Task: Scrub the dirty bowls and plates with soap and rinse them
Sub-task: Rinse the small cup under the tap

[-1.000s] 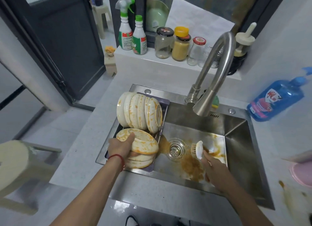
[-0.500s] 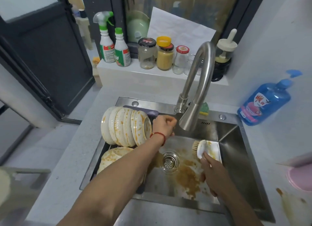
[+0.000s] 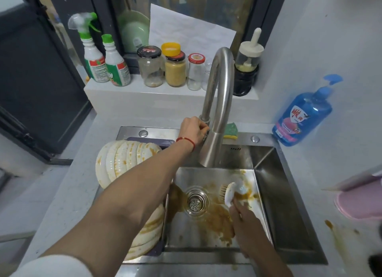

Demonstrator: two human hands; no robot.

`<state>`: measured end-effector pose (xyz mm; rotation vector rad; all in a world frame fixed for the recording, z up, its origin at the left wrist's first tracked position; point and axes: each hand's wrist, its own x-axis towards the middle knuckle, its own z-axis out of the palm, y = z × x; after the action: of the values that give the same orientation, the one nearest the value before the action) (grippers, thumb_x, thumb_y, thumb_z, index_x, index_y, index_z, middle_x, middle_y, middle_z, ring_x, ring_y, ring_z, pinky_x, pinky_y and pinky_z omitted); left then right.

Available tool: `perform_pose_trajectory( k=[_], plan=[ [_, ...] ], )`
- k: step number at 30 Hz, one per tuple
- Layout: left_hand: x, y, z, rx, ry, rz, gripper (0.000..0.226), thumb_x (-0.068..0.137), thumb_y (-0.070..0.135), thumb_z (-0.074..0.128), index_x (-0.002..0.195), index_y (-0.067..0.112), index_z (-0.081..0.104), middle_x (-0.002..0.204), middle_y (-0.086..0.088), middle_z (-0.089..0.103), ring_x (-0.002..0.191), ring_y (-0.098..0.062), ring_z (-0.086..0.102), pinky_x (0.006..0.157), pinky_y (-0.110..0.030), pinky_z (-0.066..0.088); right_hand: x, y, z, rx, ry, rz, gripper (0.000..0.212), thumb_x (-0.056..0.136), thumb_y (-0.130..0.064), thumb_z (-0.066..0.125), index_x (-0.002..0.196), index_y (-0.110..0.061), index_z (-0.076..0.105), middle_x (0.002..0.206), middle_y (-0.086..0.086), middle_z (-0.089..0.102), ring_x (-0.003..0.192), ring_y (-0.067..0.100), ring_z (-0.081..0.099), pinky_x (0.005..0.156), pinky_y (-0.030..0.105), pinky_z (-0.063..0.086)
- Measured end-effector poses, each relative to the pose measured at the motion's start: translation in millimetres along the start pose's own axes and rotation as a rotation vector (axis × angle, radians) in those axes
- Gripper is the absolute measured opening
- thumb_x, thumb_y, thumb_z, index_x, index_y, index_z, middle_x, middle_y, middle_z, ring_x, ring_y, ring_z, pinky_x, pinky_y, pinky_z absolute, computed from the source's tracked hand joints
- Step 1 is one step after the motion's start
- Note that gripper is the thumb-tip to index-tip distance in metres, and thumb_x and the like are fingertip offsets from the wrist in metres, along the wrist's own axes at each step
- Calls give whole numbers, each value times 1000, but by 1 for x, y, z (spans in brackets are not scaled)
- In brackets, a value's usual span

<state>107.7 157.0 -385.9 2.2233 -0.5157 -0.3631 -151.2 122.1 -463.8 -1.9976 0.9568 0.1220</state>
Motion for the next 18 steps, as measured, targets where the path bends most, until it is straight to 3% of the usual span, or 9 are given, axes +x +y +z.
perform_pose_trajectory(
  k=[4, 7, 8, 11, 13, 15, 16, 18],
  plan=[
    [-9, 0, 2, -14, 0, -32, 23, 93, -10, 50, 99, -24, 68, 114, -38, 67, 114, -50, 59, 84, -48, 37, -1, -11, 14, 187, -87, 67, 26, 109, -26, 37, 104, -18, 62, 59, -1, 57, 45, 16, 48, 36, 26, 35],
    [-15, -15, 11, -112, 19, -126, 26, 96, -6, 49, 91, -20, 71, 94, -40, 68, 86, -35, 66, 69, -36, 35, 3, -21, 23, 511, -204, 198, 24, 108, -24, 40, 103, -13, 61, 65, 7, 60, 40, 17, 37, 36, 21, 28],
    [-20, -25, 18, -191, 33, -158, 24, 97, -4, 52, 93, -19, 70, 93, -39, 68, 80, -28, 65, 69, -35, 41, 6, -23, 27, 625, -250, 248, 23, 108, -23, 40, 108, -10, 59, 69, 11, 61, 40, 15, 35, 36, 21, 28],
    [-52, -66, 49, -188, -17, -281, 19, 100, 11, 59, 105, 3, 76, 96, -15, 75, 89, -26, 66, 88, -35, 55, 16, -31, 34, 807, -324, 350, 22, 110, -22, 40, 116, -8, 56, 73, 14, 61, 42, 12, 34, 34, 20, 28],
    [-83, -88, 75, -323, -201, -505, 20, 101, 23, 58, 91, 11, 71, 85, -8, 67, 78, -25, 62, 80, -34, 56, 23, -34, 36, 762, -325, 355, 23, 109, -23, 40, 117, -8, 57, 74, 13, 64, 42, 11, 36, 35, 21, 29],
    [-107, -97, 91, -686, -349, -777, 32, 97, 39, 58, 76, 15, 64, 70, -8, 61, 54, -23, 56, 50, -31, 52, 29, -36, 37, 597, -297, 311, 26, 107, -21, 39, 113, -8, 61, 73, 13, 65, 42, 12, 40, 37, 22, 31],
    [-115, -100, 96, -860, -365, -883, 36, 96, 42, 57, 73, 16, 63, 65, -7, 59, 46, -22, 53, 41, -23, 44, 31, -35, 38, 469, -285, 274, 26, 106, -20, 39, 109, -9, 62, 72, 13, 65, 41, 13, 42, 38, 22, 32],
    [-116, -105, 101, -1112, -366, -966, 36, 99, 38, 53, 74, 13, 63, 66, -8, 60, 45, -21, 56, 40, -19, 43, 32, -34, 37, 287, -279, 195, 25, 105, -19, 39, 107, -14, 63, 69, 12, 65, 39, 14, 44, 39, 21, 34]
  ],
)
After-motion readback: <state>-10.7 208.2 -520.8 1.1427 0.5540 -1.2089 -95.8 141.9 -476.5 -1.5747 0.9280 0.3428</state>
